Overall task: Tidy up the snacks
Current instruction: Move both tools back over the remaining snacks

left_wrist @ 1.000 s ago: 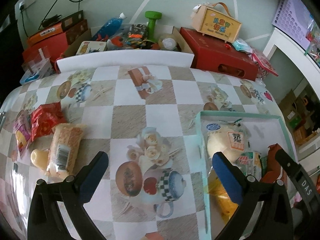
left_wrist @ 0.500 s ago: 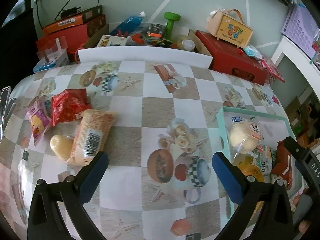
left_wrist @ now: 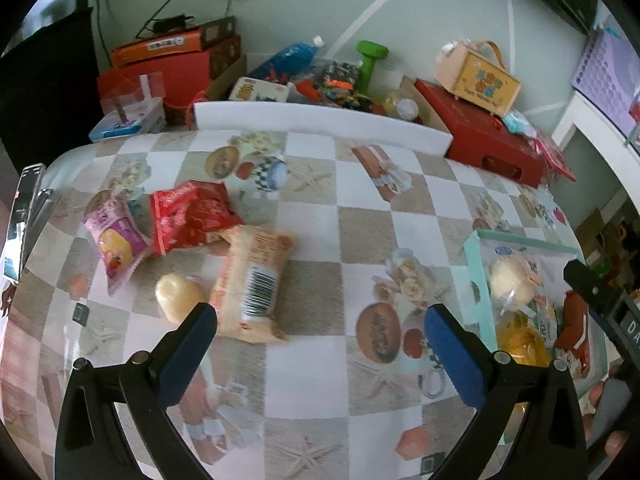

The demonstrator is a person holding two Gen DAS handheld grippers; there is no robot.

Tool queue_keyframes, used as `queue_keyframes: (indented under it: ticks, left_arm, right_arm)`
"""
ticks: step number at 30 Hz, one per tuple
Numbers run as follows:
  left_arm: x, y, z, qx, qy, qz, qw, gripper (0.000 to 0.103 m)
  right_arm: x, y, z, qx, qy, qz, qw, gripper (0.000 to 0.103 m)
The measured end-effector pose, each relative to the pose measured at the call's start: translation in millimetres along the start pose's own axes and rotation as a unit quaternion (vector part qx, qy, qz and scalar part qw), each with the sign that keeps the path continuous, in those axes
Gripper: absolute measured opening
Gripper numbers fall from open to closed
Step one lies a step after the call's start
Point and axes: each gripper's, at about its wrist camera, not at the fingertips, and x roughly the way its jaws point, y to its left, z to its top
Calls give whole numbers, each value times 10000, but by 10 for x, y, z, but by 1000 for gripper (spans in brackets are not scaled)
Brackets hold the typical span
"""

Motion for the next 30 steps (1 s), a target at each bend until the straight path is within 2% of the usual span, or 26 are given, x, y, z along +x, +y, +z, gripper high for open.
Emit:
queue_keyframes:
  ticks: [4, 7, 9, 16, 21, 27, 30]
  left_arm:
    - [-5, 129, 34, -130, 30, -119, 9998, 103]
    - [13, 211, 51, -195, 100, -228, 9995, 103]
    - [27, 241, 56, -157, 143, -172, 9996, 103]
    - [-64, 476, 166, -292, -100, -40, 9995, 103]
    - [-135, 679, 270, -389, -251, 0, 9989, 103]
    - [-164, 1043, 350, -755, -207, -28, 9969, 103]
    - [-166, 1218, 370, -872, -169, 67, 9960, 103]
  right_arm:
    - [7, 115, -29, -50, -70, 55, 9999, 103]
    - [10, 189, -60, 7, -148, 326, 9994, 103]
    - [13, 236, -70, -28, -157, 441, 9989, 103]
    - [36, 436, -137, -437, -165, 130, 9988, 103]
    - [37, 510, -166, -374, -128, 284, 9988, 103]
    - [7, 693, -210, -611, -199, 181, 9978, 103]
    - [-12, 779, -226, -652, -214, 279, 9973, 103]
